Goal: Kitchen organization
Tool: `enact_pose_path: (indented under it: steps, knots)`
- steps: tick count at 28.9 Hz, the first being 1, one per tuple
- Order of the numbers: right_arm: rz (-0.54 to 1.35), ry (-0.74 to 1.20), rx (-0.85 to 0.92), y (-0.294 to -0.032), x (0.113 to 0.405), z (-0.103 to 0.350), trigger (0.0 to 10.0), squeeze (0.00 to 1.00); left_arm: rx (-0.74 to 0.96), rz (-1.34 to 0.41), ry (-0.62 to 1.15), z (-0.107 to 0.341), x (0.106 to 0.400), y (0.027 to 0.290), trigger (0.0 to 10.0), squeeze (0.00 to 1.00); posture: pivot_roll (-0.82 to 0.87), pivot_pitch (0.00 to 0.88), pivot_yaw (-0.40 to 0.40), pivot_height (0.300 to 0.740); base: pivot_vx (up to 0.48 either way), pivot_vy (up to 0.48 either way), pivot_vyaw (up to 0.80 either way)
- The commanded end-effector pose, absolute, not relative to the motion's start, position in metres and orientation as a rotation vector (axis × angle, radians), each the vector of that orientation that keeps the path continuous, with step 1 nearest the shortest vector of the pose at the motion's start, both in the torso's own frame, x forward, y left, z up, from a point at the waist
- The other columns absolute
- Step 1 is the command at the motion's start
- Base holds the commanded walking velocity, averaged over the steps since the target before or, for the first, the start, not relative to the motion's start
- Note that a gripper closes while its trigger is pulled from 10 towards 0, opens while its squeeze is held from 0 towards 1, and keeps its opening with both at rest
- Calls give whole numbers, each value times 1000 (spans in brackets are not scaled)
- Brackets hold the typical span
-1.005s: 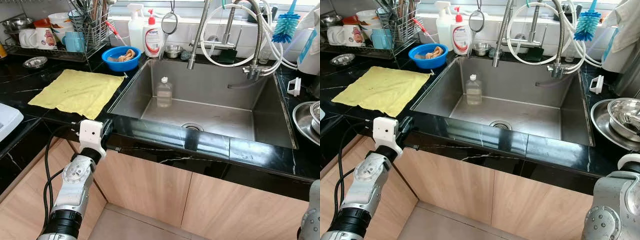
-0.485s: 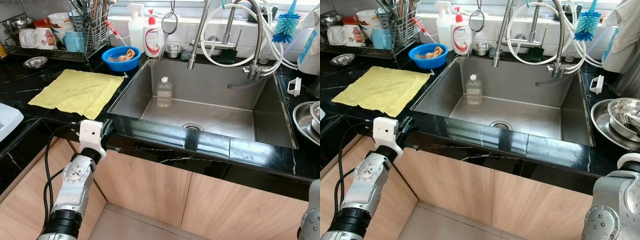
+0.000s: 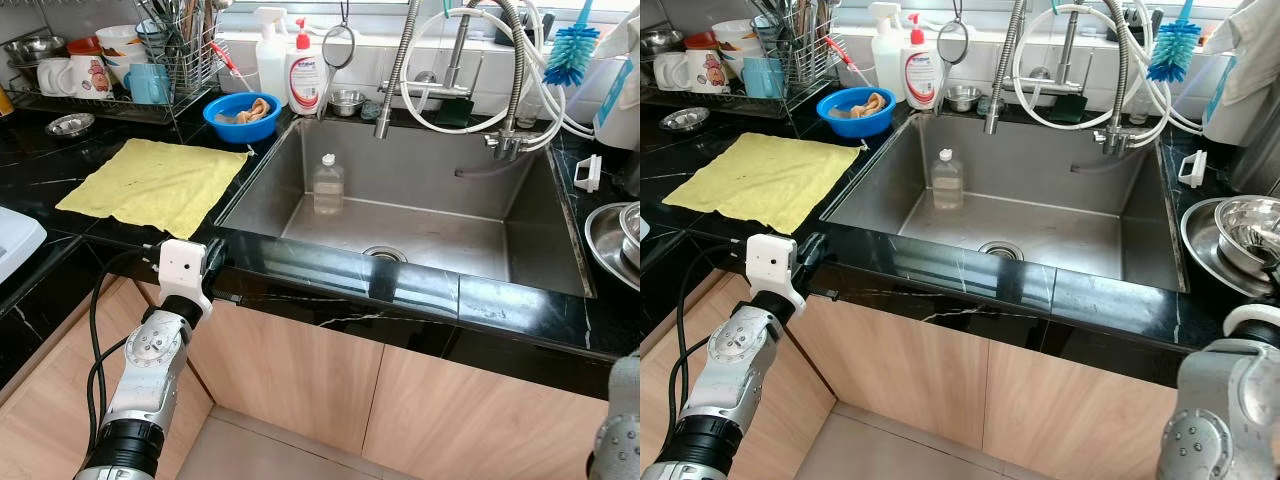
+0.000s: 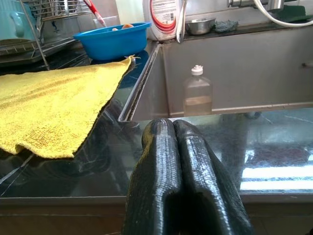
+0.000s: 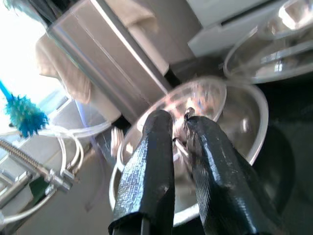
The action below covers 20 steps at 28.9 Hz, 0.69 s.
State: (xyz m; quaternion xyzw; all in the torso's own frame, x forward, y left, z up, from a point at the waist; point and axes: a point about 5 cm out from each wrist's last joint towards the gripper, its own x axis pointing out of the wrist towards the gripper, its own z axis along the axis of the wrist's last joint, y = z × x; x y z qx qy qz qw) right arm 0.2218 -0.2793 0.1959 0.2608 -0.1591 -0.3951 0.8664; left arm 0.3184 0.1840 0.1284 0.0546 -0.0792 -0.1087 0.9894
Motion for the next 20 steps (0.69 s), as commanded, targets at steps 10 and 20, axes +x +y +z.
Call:
enact_pose_path:
  steps: [10, 20]
  knots:
    - [-806, -365, 585, -275, 225, 206, 10000, 0, 116, -210, -160, 130, 319, 188, 10000, 0, -35, 0, 41, 740, 0, 0, 0]
    - [-804, -421, 581, -281, 224, 216, 10000, 0, 122, -212, -158, 129, 319, 187, 10000, 0, -34, 0, 42, 740, 0, 0, 0]
